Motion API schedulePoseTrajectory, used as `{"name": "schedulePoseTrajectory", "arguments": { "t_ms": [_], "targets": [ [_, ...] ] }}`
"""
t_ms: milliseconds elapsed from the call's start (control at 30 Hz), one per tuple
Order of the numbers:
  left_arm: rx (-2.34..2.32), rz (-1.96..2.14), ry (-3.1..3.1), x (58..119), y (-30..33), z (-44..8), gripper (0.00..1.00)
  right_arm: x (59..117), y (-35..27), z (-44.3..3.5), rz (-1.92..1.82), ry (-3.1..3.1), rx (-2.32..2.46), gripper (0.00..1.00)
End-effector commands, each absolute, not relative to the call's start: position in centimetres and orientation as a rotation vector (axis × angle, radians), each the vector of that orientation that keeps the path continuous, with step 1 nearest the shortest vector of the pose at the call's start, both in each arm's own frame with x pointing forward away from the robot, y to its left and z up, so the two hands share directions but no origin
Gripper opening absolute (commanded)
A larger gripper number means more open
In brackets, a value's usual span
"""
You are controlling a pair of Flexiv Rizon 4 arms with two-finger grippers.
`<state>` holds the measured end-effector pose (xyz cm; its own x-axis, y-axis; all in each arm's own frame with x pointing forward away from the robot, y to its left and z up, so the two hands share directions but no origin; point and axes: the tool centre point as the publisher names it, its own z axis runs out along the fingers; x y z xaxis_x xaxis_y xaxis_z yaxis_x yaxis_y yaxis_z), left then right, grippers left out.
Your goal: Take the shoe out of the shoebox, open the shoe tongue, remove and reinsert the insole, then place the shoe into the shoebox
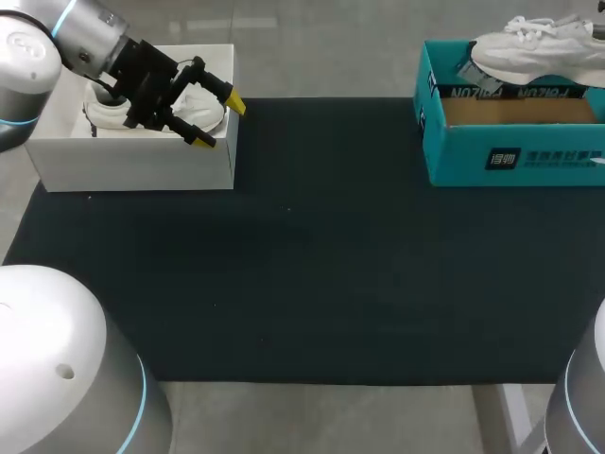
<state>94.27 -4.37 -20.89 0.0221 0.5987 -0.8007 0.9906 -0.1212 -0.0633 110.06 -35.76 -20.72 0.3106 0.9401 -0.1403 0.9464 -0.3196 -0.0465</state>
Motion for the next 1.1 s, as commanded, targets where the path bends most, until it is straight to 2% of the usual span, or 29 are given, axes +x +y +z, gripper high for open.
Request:
{"name": "schedulePoseTrajectory", "arguments": {
  "t_ms": [33,1100],
  "targets": [
    [1.773,-0.951,1.618,94.3,-4.4,-20.9,1.0,108.6,-34.8,-22.3,-0.07,1.626,2.403,0.0],
    [1.773,-0.951,1.618,94.3,-4.4,-20.9,1.0,107.6,-36.0,-31.7,-0.226,1.594,2.252,0.0]
  ]
}}
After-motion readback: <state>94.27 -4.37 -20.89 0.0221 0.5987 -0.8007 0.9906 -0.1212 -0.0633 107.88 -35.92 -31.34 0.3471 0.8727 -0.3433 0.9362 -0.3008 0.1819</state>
